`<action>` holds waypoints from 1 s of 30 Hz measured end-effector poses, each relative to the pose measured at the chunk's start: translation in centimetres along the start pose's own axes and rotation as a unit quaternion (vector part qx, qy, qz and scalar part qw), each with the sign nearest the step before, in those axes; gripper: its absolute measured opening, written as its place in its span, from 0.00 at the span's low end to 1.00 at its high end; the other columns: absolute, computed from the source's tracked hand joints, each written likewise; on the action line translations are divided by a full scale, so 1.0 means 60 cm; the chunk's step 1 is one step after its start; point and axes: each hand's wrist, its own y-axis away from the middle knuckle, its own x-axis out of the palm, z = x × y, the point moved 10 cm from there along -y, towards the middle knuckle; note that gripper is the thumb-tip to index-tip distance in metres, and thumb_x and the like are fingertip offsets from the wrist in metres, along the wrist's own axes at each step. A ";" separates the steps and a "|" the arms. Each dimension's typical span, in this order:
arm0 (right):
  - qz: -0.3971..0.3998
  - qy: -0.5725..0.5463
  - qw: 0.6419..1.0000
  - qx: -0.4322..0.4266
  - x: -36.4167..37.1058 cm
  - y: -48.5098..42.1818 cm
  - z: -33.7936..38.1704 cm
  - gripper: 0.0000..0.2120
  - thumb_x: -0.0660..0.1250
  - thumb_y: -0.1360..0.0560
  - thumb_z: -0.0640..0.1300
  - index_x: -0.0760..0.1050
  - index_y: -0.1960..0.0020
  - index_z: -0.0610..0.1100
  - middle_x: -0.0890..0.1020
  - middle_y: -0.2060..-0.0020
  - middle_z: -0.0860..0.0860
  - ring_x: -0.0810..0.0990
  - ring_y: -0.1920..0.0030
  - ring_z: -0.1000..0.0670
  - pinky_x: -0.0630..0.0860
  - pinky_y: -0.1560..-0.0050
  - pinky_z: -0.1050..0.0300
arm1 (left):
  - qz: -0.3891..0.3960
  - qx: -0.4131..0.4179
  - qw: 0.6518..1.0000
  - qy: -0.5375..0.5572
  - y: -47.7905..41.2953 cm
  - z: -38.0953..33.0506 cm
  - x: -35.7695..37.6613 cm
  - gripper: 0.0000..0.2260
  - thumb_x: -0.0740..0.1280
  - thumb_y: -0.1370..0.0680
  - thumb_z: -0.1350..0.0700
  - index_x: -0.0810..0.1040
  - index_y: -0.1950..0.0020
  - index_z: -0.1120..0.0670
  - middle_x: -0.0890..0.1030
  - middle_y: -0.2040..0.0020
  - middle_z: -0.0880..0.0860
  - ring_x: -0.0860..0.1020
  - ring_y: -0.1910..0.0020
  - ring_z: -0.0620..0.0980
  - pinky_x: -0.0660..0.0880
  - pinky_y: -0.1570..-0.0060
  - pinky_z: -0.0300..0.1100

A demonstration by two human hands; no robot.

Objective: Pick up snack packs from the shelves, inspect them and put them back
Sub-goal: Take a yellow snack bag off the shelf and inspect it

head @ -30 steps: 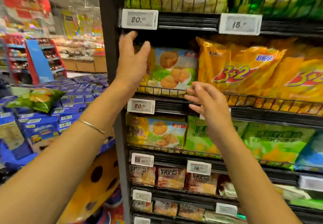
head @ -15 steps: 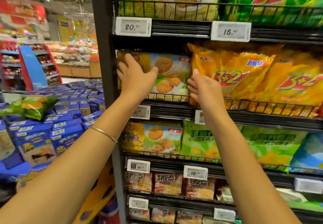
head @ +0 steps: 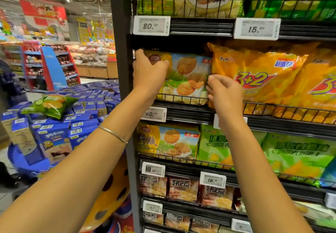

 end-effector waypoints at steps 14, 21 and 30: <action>-0.017 0.088 0.995 -0.048 0.014 0.005 0.007 0.22 0.69 0.19 0.50 0.77 0.28 0.43 0.83 0.36 0.50 0.80 0.38 0.58 0.74 0.41 0.68 | 0.042 0.132 0.917 -0.375 0.019 0.004 0.020 0.33 0.69 0.21 0.46 0.58 0.21 0.54 0.49 0.17 0.64 0.54 0.19 0.68 0.58 0.21 0.62; -0.029 0.060 0.997 -0.031 -0.003 0.011 0.004 0.19 0.69 0.19 0.48 0.79 0.31 0.42 0.85 0.40 0.49 0.83 0.39 0.54 0.79 0.34 0.46 | 0.057 0.307 0.781 -0.540 -0.001 -0.066 0.129 0.36 0.59 0.25 0.28 0.69 0.27 0.52 0.74 0.30 0.59 0.73 0.32 0.63 0.69 0.36 0.60; -0.059 0.088 0.992 -0.066 -0.079 -0.006 0.019 0.10 0.65 0.18 0.39 0.85 0.43 0.42 0.88 0.54 0.50 0.88 0.53 0.53 0.83 0.42 0.47 | 0.115 0.296 0.760 -0.567 -0.055 -0.089 0.183 0.35 0.67 0.43 0.17 0.64 0.65 0.48 0.68 0.69 0.46 0.72 0.64 0.55 0.65 0.65 0.46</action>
